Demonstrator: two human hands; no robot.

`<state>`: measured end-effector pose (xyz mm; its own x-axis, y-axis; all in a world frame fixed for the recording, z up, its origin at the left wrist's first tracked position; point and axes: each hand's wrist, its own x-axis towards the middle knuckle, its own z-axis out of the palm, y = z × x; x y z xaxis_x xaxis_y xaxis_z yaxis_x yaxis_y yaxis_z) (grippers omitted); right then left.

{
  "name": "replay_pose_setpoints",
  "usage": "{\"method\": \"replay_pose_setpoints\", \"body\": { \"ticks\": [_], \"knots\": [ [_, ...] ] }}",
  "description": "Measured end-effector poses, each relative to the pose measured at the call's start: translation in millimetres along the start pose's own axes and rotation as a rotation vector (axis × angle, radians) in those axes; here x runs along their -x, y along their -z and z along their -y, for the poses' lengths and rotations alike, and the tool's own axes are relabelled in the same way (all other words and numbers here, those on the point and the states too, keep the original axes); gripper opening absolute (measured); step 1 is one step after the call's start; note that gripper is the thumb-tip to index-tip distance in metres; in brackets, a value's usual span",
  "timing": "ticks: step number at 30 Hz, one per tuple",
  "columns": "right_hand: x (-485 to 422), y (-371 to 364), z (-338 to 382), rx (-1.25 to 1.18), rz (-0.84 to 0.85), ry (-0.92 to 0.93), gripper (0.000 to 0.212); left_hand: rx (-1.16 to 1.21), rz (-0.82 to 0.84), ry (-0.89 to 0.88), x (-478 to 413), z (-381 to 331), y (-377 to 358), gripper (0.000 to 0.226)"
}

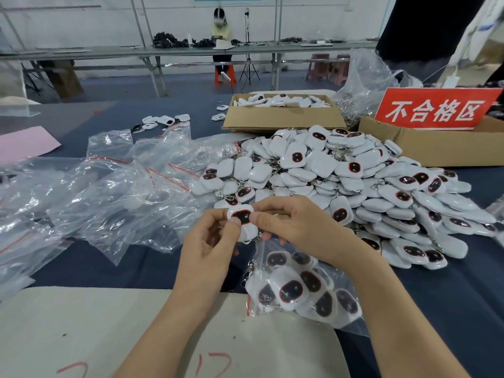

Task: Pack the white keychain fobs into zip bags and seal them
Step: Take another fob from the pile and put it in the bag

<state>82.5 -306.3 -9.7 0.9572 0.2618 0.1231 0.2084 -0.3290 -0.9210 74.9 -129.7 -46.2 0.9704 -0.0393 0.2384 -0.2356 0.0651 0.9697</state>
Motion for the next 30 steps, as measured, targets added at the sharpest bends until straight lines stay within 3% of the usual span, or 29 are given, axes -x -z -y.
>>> {"method": "replay_pose_setpoints", "body": {
  "ticks": [12, 20, 30],
  "knots": [
    [2.1, -4.9, 2.5, -0.014, -0.046, 0.011, 0.014, -0.02, 0.024, -0.015, -0.1, 1.1, 2.0, 0.013],
    [2.1, -8.8, 3.0, 0.02, -0.115, 0.054, 0.007, -0.009, 0.056, -0.034, 1.4, -2.0, -0.2, 0.012],
    [1.0, -9.5, -2.3, -0.002, -0.158, 0.05, 0.019, 0.006, 0.114, -0.024, 1.8, -3.0, -0.7, 0.021]
  ]
}}
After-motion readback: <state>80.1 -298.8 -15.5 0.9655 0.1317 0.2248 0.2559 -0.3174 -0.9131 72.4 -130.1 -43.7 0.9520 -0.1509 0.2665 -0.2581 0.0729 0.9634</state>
